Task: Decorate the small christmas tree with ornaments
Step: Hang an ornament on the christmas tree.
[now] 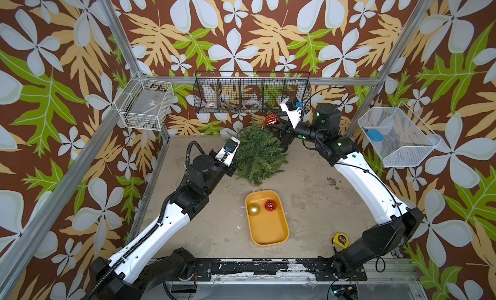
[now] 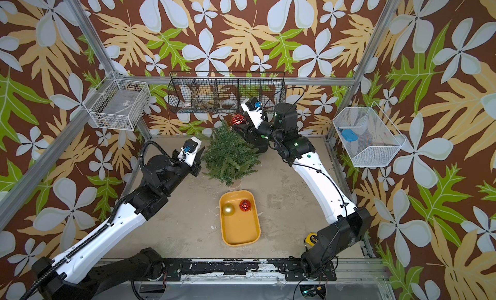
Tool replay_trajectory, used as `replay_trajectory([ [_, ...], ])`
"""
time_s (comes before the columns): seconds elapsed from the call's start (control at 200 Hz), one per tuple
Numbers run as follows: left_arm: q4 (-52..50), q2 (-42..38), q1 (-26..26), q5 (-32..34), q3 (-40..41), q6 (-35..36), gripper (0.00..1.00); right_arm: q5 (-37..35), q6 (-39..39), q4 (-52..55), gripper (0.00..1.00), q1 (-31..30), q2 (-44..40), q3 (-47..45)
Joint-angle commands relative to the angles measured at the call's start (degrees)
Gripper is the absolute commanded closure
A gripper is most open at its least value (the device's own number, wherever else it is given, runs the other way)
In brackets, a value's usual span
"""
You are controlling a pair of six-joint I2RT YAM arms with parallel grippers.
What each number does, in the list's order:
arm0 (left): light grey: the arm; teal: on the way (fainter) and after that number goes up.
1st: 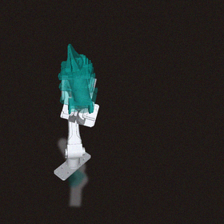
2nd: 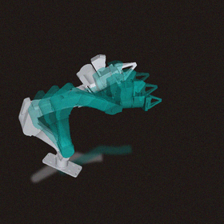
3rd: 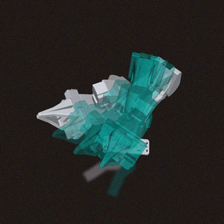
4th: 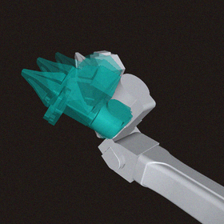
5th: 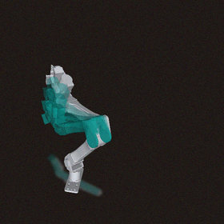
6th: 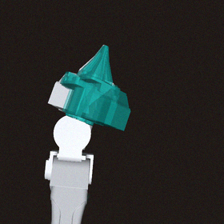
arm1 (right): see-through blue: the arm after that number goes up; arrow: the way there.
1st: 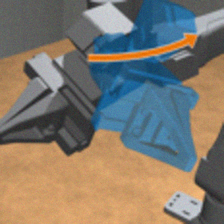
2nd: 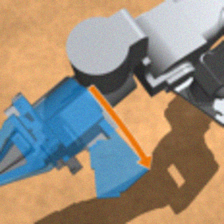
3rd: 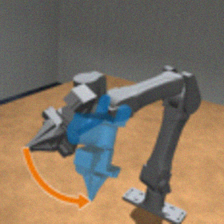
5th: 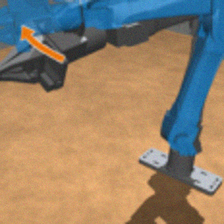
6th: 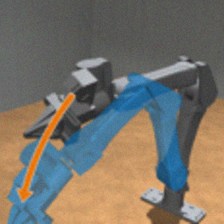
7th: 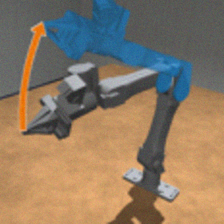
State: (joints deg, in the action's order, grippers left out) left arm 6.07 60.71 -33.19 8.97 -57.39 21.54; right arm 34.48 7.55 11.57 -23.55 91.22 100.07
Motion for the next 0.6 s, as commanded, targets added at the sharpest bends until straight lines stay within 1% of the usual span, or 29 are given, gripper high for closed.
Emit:
replay_trajectory([
  [0.0, 0.4, -0.3, 0.0, 0.2, 0.0, 0.0, 0.81, -0.4, 0.1, -0.9, 0.54, 0.0, 0.1, 0.0],
  [0.29, 0.4, -0.5, 0.1, 0.3, -0.1, 0.1, 0.81, 0.4, 0.9, -1.3, 0.54, -0.1, -0.9, -1.5],
  [0.596, 0.4, -0.6, 0.1, 0.3, -0.1, 0.1, 0.81, -0.3, 1.6, -1.4, 0.54, 0.0, -2.8, -3.6],
])
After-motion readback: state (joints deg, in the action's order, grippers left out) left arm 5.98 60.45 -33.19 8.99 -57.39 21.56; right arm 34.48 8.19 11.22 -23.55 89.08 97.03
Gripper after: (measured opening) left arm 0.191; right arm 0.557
